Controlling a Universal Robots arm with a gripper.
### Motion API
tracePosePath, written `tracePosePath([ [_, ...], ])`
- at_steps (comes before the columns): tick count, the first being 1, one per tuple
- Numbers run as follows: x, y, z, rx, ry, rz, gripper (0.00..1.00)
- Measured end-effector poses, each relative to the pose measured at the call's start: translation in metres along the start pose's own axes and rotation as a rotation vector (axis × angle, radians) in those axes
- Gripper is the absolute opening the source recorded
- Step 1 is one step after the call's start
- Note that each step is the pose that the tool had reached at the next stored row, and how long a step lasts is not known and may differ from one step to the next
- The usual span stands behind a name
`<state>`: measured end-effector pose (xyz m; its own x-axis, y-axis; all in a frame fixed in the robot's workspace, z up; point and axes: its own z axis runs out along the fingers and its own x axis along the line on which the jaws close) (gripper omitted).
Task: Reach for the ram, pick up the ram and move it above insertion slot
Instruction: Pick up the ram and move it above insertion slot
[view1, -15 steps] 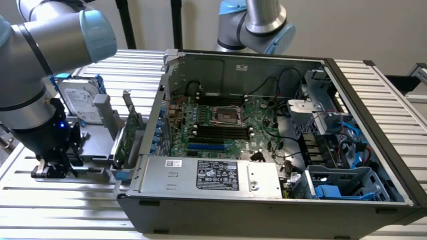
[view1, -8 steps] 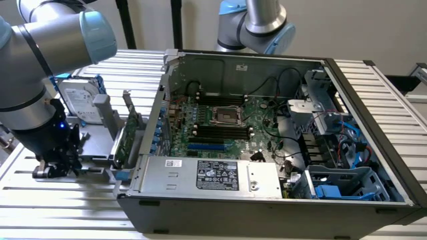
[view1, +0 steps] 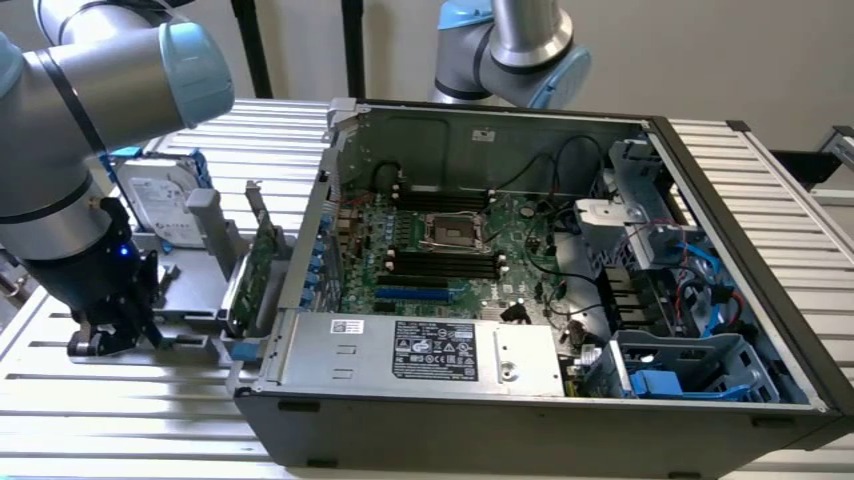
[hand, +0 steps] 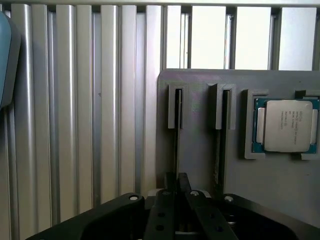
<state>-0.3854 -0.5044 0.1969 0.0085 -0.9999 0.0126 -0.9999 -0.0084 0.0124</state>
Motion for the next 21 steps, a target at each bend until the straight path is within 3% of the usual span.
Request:
tracePosePath([
  [5,0.0,0.0,-0.0004,0.0003,-0.0003,0.0,0.13],
  [8,0.0,0.0,-0.0068,0.0001,-0.0001,0.0,0.13],
  [21,0.001,0.0003,-0.0651,-0.0001,-0.0003,0.0,0.13],
])
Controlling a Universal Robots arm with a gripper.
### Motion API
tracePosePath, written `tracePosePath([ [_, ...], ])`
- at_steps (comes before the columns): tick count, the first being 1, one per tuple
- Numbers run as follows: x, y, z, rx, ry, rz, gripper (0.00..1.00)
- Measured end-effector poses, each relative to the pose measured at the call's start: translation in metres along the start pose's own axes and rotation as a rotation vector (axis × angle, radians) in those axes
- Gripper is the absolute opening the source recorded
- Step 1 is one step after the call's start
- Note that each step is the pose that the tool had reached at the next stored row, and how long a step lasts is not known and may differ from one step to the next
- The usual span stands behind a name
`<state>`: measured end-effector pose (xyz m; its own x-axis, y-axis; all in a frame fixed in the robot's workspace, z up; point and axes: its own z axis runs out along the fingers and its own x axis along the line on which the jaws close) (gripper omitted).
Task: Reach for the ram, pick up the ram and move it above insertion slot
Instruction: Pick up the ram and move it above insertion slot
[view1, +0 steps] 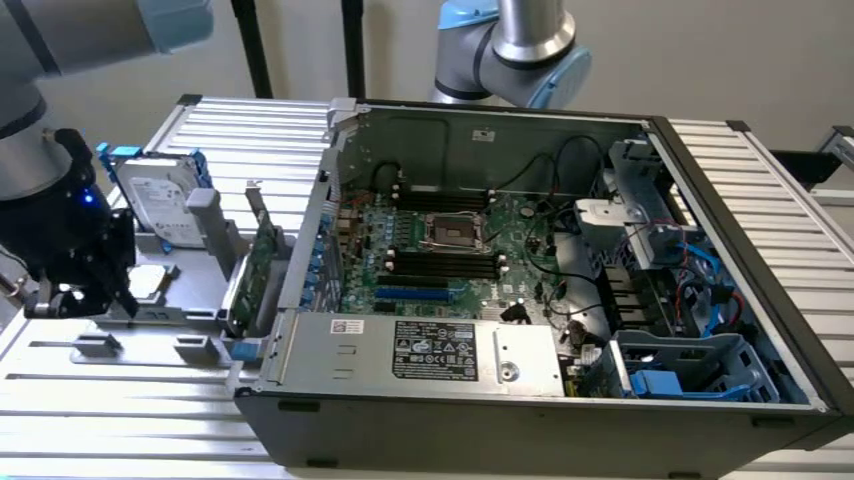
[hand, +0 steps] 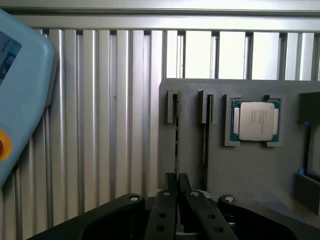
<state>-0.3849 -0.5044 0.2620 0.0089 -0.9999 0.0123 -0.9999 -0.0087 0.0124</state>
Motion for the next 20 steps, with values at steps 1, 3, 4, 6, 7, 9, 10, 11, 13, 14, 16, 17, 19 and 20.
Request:
tracePosePath([
  [1,0.0,-0.0003,-0.0043,0.0001,-0.0002,0.0,0.13],
  [3,0.0,-0.0014,-0.0135,0.0,-0.0007,-0.001,0.13],
  [4,0.0,-0.0022,-0.018,0.0001,-0.0012,-0.002,0.13],
  [6,0.0,-0.0055,-0.0311,0.0001,-0.0032,-0.006,0.13],
  [7,0.0,-0.0068,-0.0352,0.0002,-0.0042,-0.008,0.13],
  [9,0.001,-0.0097,-0.0431,0.0002,-0.0064,-0.011,0.13],
  [10,0.001,-0.0112,-0.0469,0.0004,-0.0077,-0.013,0.13],
  [11,0.001,-0.0126,-0.051,0.0004,-0.0088,-0.015,0.13],
  [13,0.001,-0.0155,-0.059,0.0004,-0.0108,-0.018,0.13],
  [14,0.001,-0.0169,-0.063,0.0005,-0.0119,-0.02,0.13],
  [16,0.001,-0.0199,-0.0712,0.0005,-0.0138,-0.023,0.13],
  [17,0.001,-0.0213,-0.0751,0.0006,-0.0149,-0.025,0.13],
  [19,0.001,-0.0243,-0.0831,0.0005,-0.0168,-0.028,0.13],
  [20,0.001,-0.0259,-0.0872,0.0006,-0.0179,-0.029,0.13],
])
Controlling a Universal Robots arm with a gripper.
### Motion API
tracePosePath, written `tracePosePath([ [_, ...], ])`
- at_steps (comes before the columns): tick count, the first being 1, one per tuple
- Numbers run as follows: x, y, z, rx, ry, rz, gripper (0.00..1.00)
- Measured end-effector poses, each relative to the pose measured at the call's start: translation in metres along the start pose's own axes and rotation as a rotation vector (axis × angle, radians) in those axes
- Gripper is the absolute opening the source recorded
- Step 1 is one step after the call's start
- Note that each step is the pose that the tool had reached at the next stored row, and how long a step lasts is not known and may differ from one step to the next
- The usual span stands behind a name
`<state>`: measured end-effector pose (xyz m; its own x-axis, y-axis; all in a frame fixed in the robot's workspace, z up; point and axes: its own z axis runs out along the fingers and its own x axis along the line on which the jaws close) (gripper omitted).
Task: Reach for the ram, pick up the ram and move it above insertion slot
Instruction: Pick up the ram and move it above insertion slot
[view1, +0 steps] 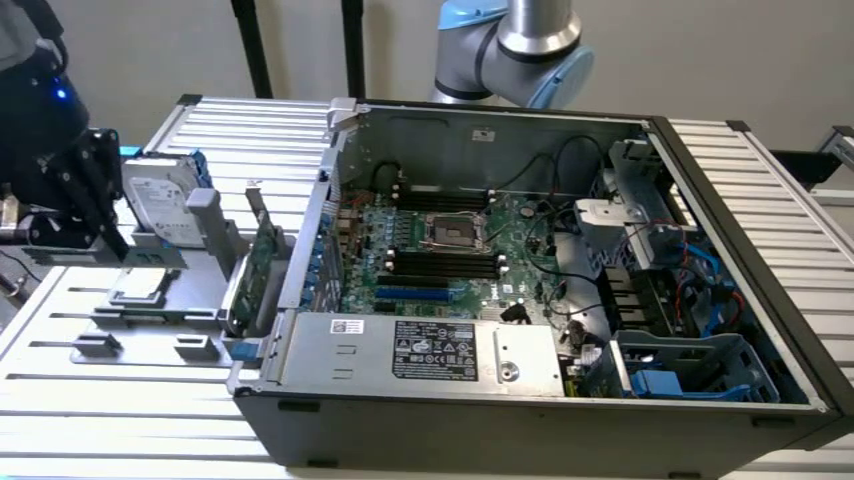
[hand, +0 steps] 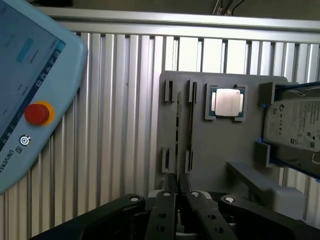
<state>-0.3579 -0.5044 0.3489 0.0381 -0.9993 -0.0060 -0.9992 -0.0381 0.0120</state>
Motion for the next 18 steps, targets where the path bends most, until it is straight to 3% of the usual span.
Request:
tracePosePath([
  [8,0.001,-0.0181,-0.0258,0.0005,-0.0102,-0.006,0.13],
  [18,0.001,-0.0514,-0.0417,0.0006,-0.0152,-0.006,0.13],
])
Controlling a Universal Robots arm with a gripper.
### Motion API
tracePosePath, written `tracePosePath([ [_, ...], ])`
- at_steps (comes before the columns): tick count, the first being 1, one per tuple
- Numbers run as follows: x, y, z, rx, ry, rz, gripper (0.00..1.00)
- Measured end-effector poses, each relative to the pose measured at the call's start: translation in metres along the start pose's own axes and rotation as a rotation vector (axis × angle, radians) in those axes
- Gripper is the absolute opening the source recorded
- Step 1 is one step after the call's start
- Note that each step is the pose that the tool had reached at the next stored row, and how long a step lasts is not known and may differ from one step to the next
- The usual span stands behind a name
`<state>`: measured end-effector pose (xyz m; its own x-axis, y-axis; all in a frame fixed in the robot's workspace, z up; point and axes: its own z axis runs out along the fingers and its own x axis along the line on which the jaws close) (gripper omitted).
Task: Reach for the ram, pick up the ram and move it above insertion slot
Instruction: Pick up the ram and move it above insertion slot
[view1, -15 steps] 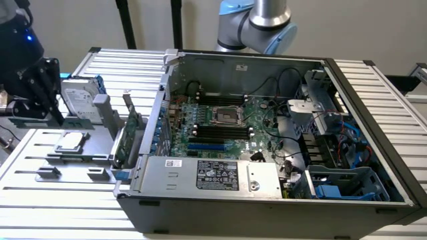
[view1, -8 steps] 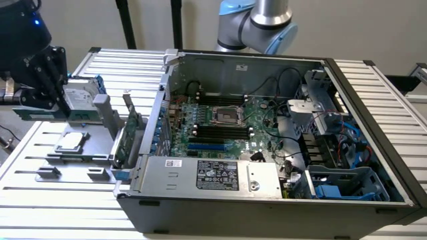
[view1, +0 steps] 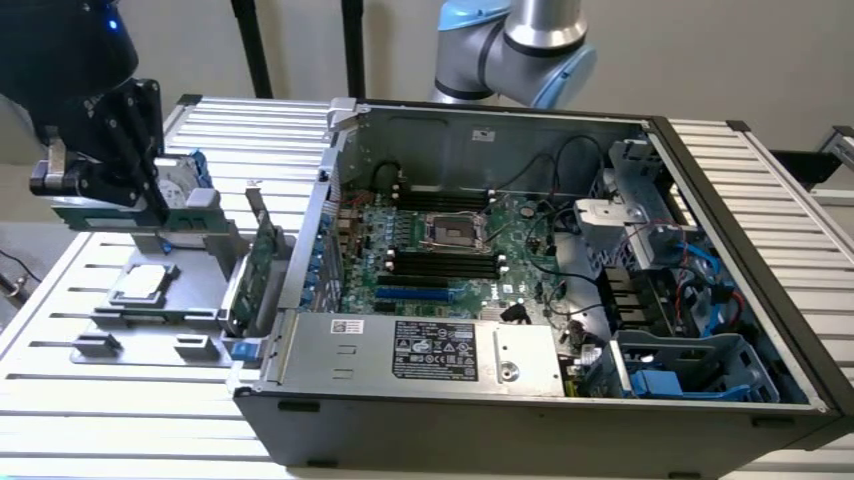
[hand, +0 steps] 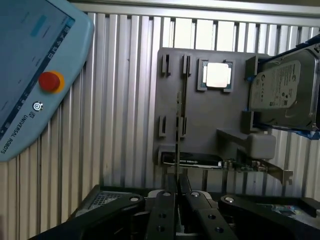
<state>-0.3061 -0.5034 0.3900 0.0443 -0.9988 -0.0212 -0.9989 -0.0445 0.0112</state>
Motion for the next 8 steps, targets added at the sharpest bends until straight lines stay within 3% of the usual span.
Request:
tracePosePath([
  [8,-0.001,-0.0299,-0.0083,-0.0001,-0.0009,0.0,0.13],
])
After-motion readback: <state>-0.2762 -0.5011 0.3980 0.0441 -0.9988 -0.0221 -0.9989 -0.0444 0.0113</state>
